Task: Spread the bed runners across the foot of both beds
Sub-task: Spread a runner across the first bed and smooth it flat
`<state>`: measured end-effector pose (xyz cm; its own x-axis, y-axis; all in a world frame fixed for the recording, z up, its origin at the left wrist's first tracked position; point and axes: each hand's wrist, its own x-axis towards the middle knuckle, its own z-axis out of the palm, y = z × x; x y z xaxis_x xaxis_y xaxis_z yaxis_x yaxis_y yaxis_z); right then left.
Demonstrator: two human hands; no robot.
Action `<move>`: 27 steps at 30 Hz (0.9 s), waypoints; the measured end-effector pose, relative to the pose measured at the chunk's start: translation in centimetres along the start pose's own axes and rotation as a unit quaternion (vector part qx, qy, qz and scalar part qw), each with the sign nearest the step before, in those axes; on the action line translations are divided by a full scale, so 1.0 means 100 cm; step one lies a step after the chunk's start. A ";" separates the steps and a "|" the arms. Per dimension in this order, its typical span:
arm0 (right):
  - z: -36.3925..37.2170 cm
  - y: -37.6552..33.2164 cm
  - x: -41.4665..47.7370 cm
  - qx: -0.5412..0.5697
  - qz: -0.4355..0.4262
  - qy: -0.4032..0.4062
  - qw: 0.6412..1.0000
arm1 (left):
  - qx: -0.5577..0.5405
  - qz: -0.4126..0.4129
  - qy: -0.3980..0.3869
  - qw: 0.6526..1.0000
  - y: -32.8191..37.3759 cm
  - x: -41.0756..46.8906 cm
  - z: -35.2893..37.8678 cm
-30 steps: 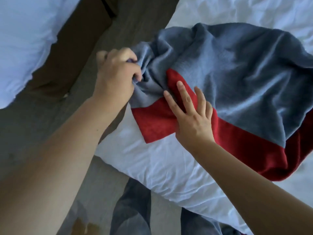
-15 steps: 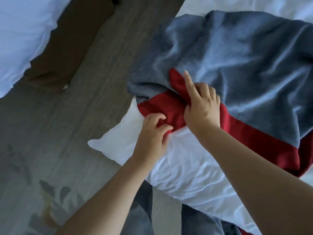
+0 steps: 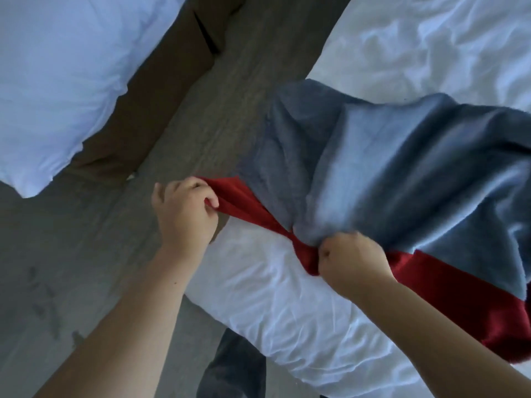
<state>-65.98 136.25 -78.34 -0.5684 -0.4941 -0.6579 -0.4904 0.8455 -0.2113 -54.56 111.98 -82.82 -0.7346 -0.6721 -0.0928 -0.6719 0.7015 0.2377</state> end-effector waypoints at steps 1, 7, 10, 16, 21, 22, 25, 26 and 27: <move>-0.003 -0.009 -0.004 -0.037 0.003 -0.101 0.994 | -0.004 -0.030 -0.001 1.000 0.002 -0.001 0.002; -0.033 -0.028 -0.022 -0.101 0.038 -0.464 0.879 | -0.066 -0.171 -0.006 0.983 -0.014 -0.016 0.014; -0.050 -0.045 -0.008 -0.110 -0.017 -0.394 0.913 | -0.111 -0.214 0.006 0.970 -0.036 -0.018 0.023; -0.077 -0.086 0.080 0.145 -0.075 0.117 0.980 | -0.196 -0.181 -0.101 0.959 -0.010 -0.022 0.044; -0.092 -0.087 0.155 0.093 -0.013 0.156 0.983 | -0.322 -0.175 -0.109 0.924 0.023 -0.023 0.054; -0.092 -0.088 0.164 0.071 0.005 0.140 0.988 | -0.326 -0.169 -0.102 0.924 0.025 -0.020 0.055; -0.082 -0.088 0.178 -0.013 0.040 0.069 0.997 | -0.337 -0.174 -0.104 0.919 0.025 -0.013 0.058; -0.079 -0.085 0.180 -0.015 0.044 0.047 0.998 | -0.348 -0.187 -0.103 0.913 0.024 -0.011 0.059; -0.076 -0.080 0.181 -0.001 0.047 0.033 0.998 | -0.356 -0.209 -0.109 0.904 0.021 -0.010 0.059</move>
<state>-77.36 119.01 -83.07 -0.6538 -0.4244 -0.6265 -0.4343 0.8884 -0.1487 -55.78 115.53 -87.90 -0.4838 -0.7256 -0.4894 -0.7209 0.0133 0.6929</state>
